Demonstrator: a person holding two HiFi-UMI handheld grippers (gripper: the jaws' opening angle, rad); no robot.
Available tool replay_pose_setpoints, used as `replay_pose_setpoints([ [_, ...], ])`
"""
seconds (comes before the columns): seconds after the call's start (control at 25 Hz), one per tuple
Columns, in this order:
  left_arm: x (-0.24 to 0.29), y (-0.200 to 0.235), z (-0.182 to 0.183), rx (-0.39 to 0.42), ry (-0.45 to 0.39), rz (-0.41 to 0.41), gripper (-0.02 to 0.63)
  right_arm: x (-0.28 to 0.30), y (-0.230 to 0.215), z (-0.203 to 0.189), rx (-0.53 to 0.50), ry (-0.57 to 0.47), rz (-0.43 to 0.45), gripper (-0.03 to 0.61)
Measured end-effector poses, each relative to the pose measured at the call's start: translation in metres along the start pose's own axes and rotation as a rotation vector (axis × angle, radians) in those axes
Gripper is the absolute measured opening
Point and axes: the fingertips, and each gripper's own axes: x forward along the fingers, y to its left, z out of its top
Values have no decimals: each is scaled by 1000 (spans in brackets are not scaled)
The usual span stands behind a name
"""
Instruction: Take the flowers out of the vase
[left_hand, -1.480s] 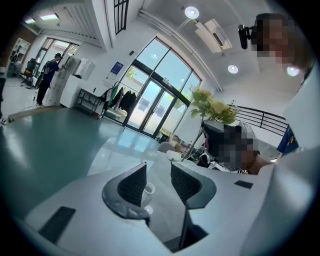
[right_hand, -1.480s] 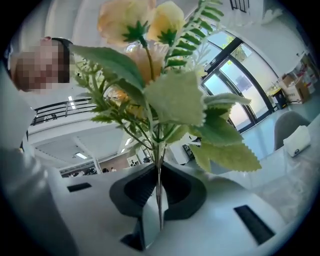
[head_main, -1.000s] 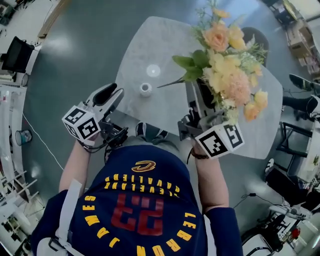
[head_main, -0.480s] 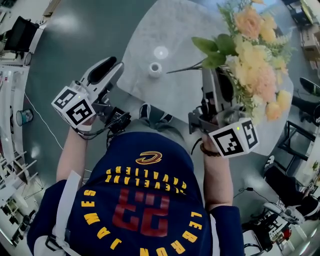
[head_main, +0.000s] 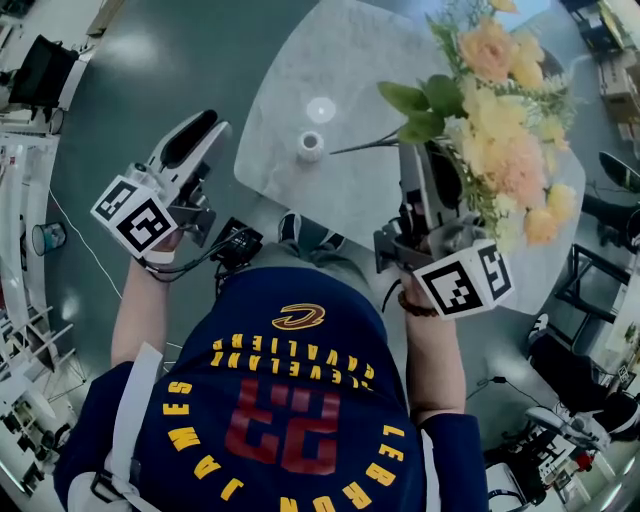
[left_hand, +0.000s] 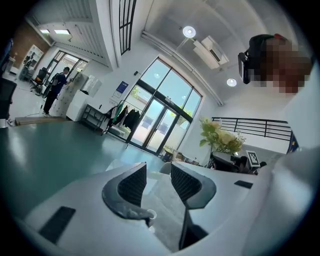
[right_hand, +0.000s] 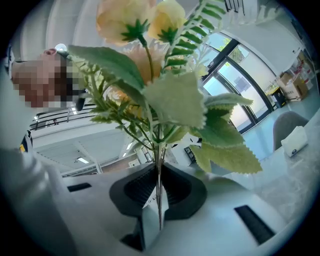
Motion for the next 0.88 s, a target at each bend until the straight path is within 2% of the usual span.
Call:
replay_pose_setpoints([
  [0.88, 0, 0, -2, -20, 8, -9, 153, 4, 6, -4, 7, 12, 20, 35],
])
